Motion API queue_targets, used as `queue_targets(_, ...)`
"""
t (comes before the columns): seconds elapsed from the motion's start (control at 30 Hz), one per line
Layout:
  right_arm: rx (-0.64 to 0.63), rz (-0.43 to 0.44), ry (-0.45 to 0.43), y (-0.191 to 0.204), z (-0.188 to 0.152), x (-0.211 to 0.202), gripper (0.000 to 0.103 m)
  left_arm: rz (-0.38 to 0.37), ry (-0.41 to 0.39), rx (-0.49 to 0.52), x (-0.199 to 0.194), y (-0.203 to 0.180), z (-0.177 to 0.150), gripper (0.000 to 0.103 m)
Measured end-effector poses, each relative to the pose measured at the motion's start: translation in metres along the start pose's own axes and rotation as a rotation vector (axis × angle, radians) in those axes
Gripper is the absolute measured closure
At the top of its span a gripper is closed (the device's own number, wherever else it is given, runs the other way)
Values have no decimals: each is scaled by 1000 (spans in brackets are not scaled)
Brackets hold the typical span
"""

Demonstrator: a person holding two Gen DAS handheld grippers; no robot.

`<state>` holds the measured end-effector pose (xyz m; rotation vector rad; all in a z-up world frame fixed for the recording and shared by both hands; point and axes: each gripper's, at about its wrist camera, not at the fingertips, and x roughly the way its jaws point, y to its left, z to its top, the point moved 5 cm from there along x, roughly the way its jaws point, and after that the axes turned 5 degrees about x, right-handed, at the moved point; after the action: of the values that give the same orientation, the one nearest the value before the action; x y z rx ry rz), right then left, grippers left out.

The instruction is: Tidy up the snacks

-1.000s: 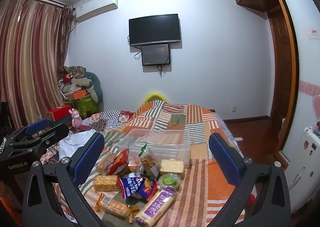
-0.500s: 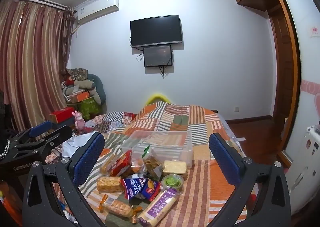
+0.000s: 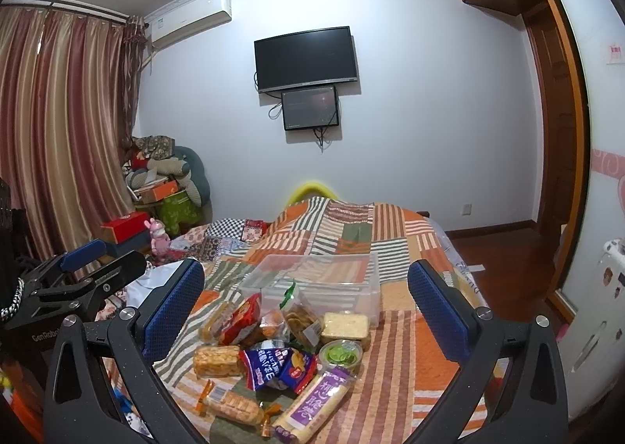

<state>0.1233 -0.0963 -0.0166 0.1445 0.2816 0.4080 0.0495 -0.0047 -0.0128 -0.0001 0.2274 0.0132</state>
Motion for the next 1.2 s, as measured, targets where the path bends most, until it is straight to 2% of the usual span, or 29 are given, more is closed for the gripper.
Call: queue_targets(1.2, -2, 13, -8, 6, 0, -1, 0, 8, -12, -7, -3, 2, 6, 0)
